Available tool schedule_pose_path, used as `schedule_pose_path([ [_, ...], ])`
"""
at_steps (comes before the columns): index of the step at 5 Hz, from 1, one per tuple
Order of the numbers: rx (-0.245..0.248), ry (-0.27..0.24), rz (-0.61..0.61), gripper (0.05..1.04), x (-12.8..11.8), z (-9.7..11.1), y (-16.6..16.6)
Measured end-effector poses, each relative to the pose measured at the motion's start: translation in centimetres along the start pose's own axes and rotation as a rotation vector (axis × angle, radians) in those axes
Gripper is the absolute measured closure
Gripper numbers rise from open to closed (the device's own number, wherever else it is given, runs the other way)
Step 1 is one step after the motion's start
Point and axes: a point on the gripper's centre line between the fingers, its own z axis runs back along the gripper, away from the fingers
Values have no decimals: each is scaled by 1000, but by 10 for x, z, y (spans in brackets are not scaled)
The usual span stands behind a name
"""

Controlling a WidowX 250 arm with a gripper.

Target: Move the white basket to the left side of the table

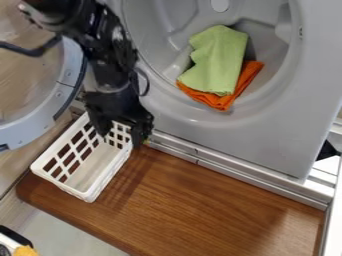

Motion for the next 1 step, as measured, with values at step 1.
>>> schedule_pose_path([
  [1,-19,18,-5,79,-1,2,-2],
])
